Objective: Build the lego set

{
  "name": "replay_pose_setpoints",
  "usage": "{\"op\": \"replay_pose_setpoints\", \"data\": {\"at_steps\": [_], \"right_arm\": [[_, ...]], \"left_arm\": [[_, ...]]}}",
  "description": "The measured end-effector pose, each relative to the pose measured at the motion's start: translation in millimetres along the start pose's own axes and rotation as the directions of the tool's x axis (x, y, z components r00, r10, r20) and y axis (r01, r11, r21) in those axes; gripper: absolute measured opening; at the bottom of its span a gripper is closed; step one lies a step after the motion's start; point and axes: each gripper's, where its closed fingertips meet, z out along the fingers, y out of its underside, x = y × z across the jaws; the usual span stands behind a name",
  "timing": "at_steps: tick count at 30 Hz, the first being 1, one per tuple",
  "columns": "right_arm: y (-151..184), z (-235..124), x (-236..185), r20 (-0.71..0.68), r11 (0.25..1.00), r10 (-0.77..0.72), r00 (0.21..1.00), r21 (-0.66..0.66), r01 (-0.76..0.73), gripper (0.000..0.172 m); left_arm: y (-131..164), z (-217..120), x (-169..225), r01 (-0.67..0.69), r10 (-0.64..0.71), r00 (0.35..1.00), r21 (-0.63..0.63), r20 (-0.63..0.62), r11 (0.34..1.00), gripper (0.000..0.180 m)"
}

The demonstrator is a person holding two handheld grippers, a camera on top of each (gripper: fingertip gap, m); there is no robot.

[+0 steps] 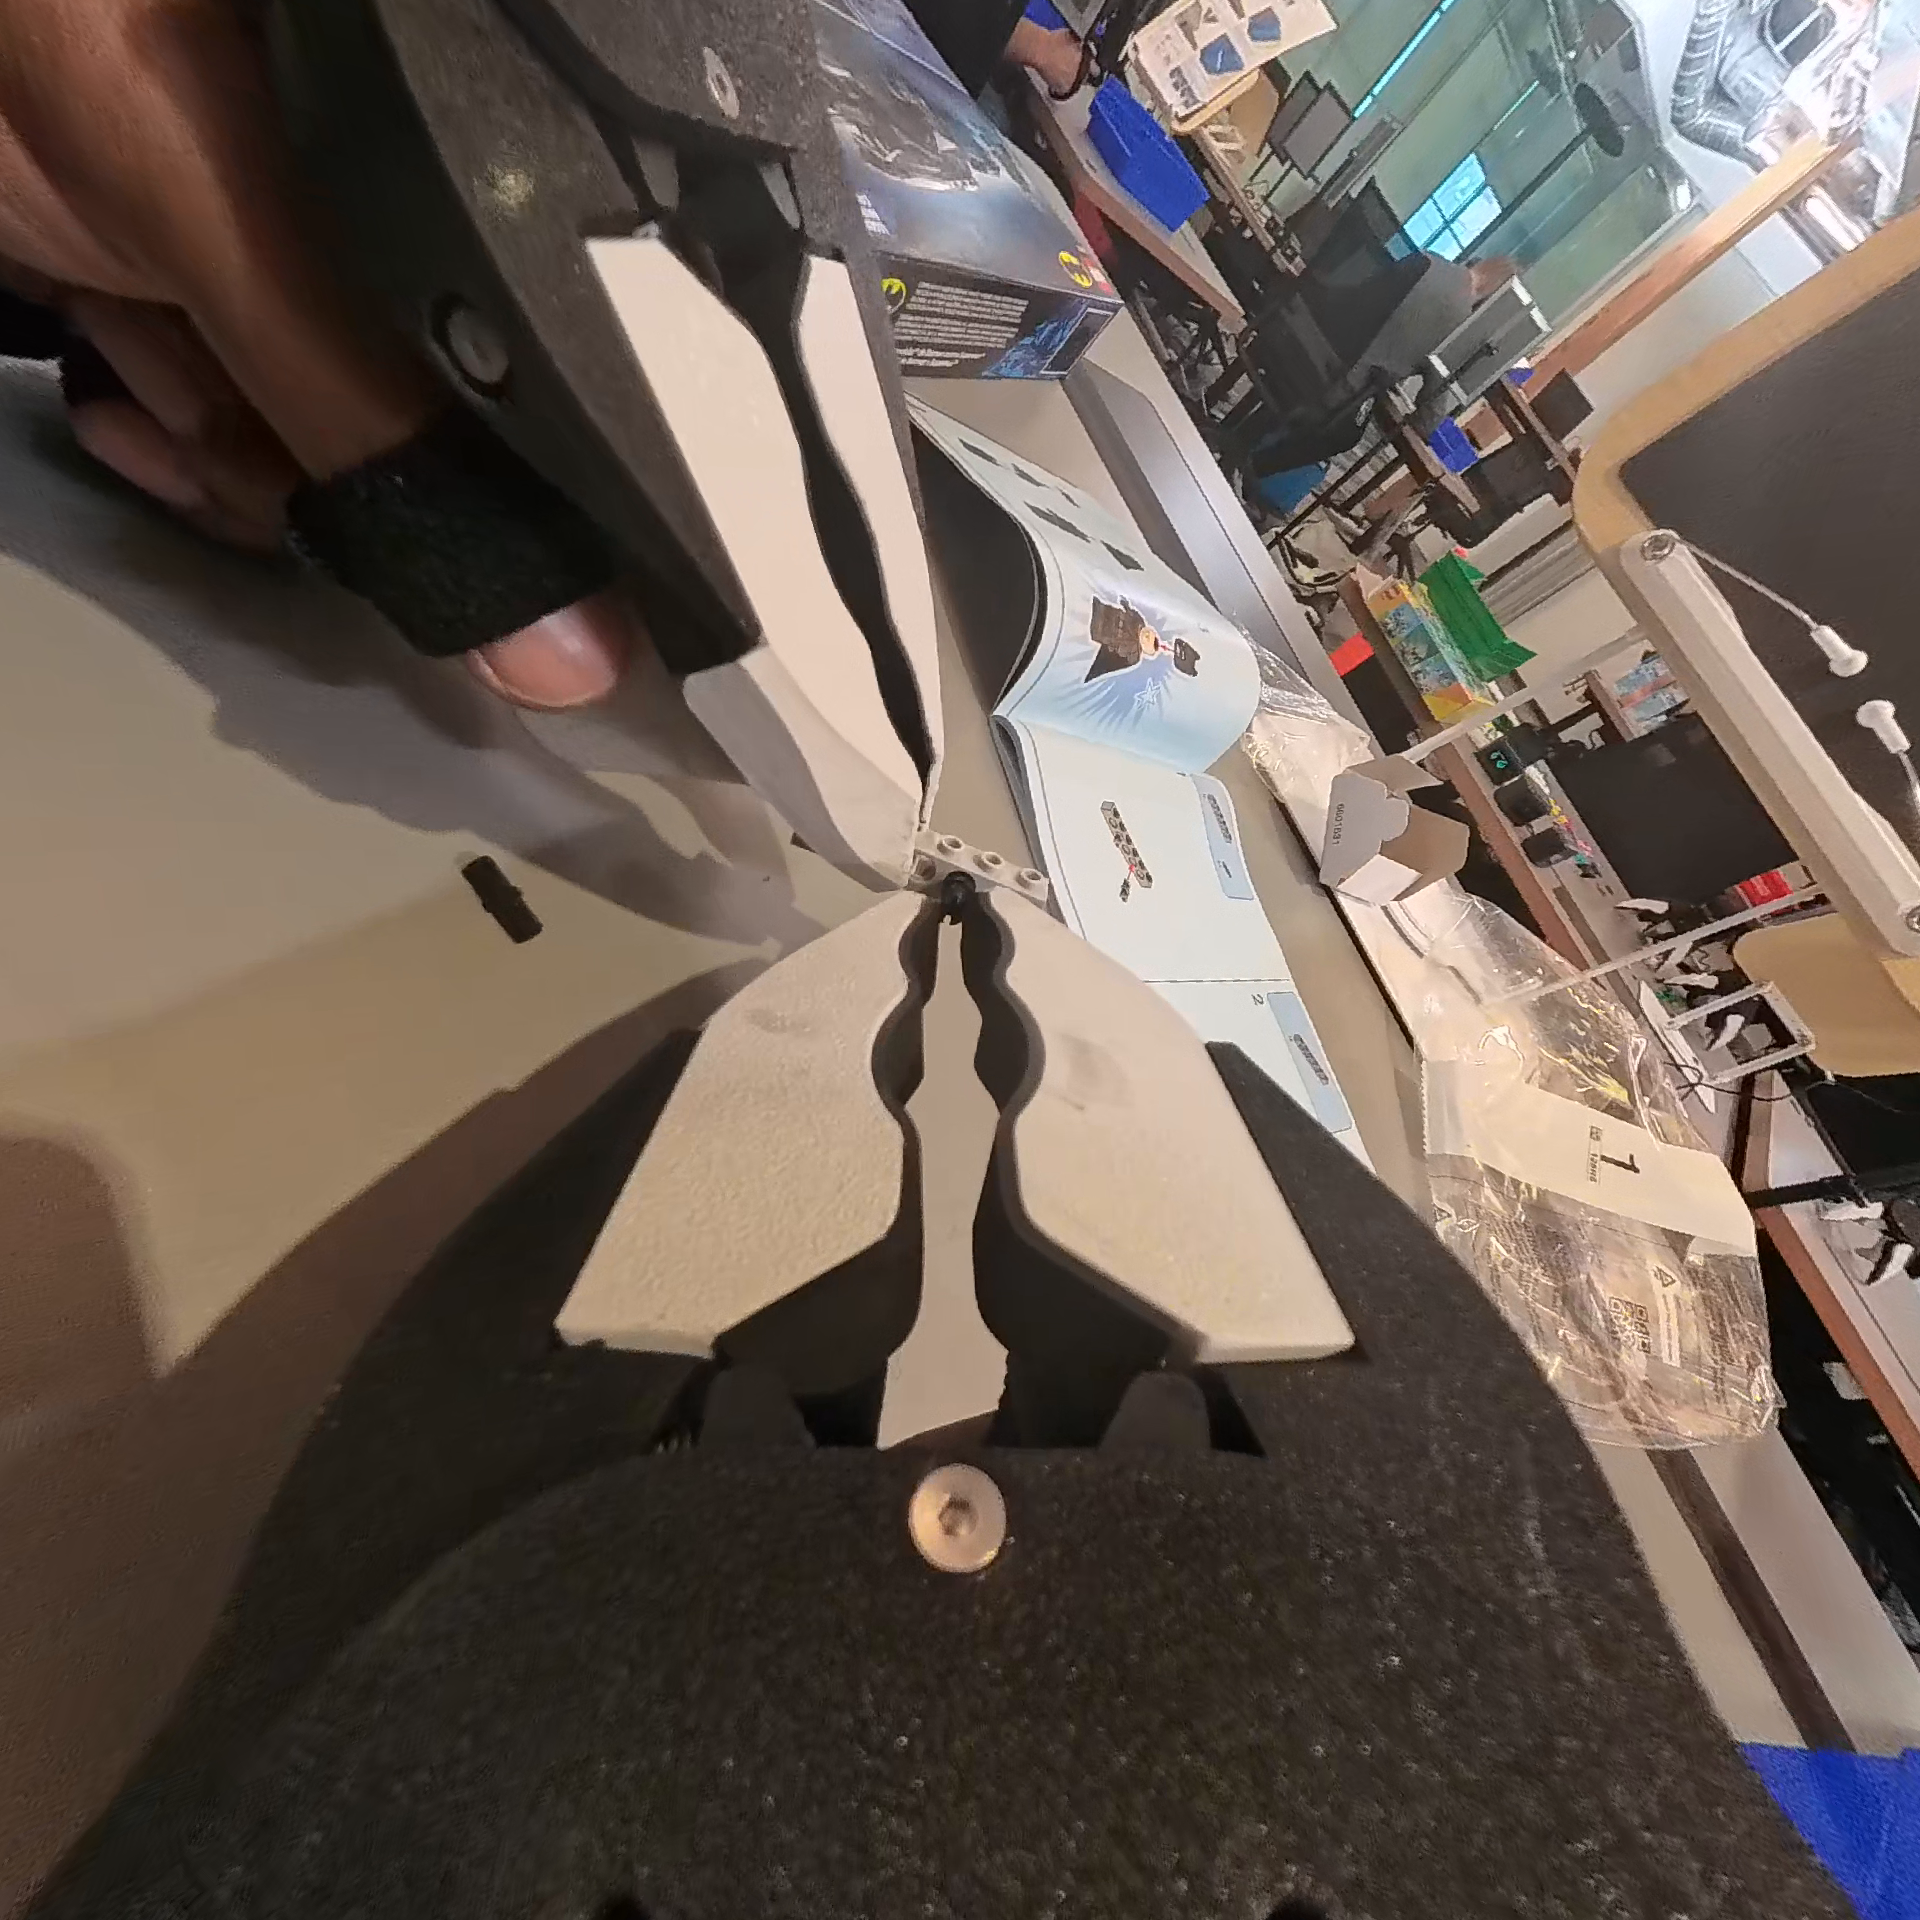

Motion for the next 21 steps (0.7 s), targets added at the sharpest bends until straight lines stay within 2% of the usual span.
{"op": "replay_pose_setpoints", "data": {"at_steps": [21], "right_arm": [[-0.7, -2.8, 1.4, 0.031, 0.999, 0.049, 0.998, 0.021, -0.05, 0.004]], "left_arm": [[-3.8, -1.7, 6.7, -0.074, 0.075, 0.997, 0.026, -0.03, 0.997, 0.009]]}}
